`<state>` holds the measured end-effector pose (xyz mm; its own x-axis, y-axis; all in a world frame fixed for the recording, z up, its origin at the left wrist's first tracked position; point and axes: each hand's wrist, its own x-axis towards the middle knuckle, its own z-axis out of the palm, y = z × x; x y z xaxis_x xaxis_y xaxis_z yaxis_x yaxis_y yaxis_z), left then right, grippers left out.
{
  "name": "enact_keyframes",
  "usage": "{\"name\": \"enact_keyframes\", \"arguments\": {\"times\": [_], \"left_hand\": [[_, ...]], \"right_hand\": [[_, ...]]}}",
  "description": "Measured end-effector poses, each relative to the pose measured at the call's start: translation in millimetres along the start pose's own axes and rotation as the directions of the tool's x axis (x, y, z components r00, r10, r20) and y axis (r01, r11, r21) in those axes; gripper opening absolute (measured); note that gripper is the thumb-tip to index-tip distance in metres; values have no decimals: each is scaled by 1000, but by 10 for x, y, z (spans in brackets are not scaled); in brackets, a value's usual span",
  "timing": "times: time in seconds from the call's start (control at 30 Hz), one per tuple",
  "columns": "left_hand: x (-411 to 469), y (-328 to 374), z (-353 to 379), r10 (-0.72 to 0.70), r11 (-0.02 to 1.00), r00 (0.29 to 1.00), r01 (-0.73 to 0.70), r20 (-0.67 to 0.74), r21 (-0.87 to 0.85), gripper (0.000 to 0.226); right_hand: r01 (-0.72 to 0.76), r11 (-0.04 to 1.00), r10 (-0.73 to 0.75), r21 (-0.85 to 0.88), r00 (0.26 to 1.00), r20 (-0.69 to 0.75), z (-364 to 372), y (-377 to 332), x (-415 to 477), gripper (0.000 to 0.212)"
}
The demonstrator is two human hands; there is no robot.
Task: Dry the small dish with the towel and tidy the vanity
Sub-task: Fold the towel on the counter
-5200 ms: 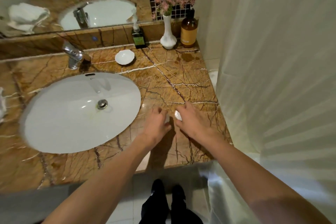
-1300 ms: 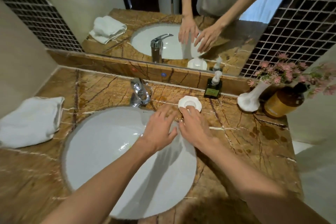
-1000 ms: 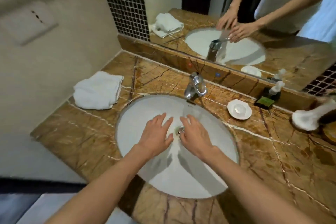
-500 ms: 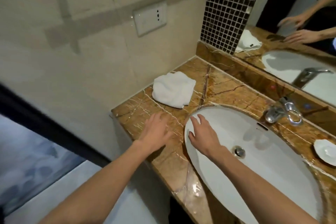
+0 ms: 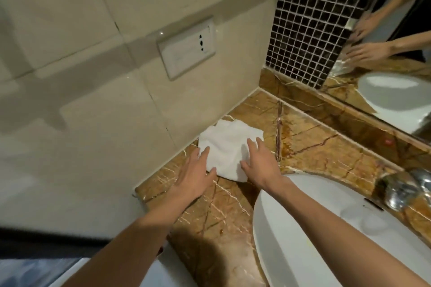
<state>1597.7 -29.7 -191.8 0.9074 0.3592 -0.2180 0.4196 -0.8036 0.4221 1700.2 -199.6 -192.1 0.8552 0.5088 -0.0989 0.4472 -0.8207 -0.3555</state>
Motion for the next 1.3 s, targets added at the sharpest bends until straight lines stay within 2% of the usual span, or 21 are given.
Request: {"name": "enact_keyframes", "arguments": {"times": [0.17, 0.27, 0.33, 0.43, 0.53, 0.67, 0.73, 0.83, 0.87, 0.9, 0.97, 1.03, 1.07, 1.1, 1.2, 1.3], "left_hand": [[369, 38, 2, -72, 994, 997, 70, -27, -84, 64], [581, 49, -10, -121, 979, 992, 112, -42, -172, 66], [721, 57, -2, -144, 959, 987, 123, -65, -257, 69], [907, 97, -8, -221, 911, 972, 174, -84, -374, 73], [1029, 125, -58, -239, 878, 970, 195, -48, -437, 66], [1131, 165, -169, -85, 861, 996, 78, 8, -502, 23], [1178, 201, -193, -54, 847, 999, 47, 2, -530, 13], [1227, 193, -172, -22, 845, 1000, 20, 2, -535, 18], [1244, 168, -159, -13, 846, 1000, 16, 9, -534, 22], [1268, 136, -156, 9, 850, 1000, 4, 23, -526, 30], [1318, 92, -182, 137, 886, 987, -84, 84, -456, 60], [1410, 89, -226, 293, 918, 933, -213, 210, -334, 85], [1465, 104, -259, 347, 920, 898, -271, 271, -283, 89], [1515, 126, -290, 385, 916, 867, -316, 317, -247, 87], [1610, 227, -373, 472, 881, 799, -416, 374, -225, 57], [1634, 265, -383, 555, 832, 765, -502, 326, -238, 54]], "right_hand": [[31, 999, -31, -30, 999, -15, 11, 11, 412, 70], [45, 999, -44, -5, 999, 22, 12, -28, 645, 60], [15, 999, -18, 42, 998, 54, 12, -57, 771, 53], [-81, 989, 72, 121, 994, 79, 31, -60, 881, 56], [-73, 985, 57, 158, 993, 105, 33, -11, 922, 49], [-44, 969, 35, 245, 998, 43, 60, 19, 919, 46], [-67, 937, 49, 343, 997, 61, 64, -5, 940, 52], [-62, 917, 37, 394, 997, 71, 43, -21, 999, 75], [-44, 923, 25, 382, 998, 55, 41, -18, 1006, 77], [-26, 926, 16, 377, 999, 30, 33, -16, 1004, 73], [32, 927, -21, 373, 999, -33, 21, -8, 983, 58], [135, 931, -111, 339, 990, -89, -3, -30, 946, 50], [189, 929, -161, 318, 980, -114, -15, -45, 925, 51], [240, 921, -206, 306, 969, -139, -25, -54, 908, 53], [344, 884, -286, 317, 934, -215, -56, -65, 868, 55], [447, 837, -358, 316, 883, -302, -96, -58, 860, 40]]}}
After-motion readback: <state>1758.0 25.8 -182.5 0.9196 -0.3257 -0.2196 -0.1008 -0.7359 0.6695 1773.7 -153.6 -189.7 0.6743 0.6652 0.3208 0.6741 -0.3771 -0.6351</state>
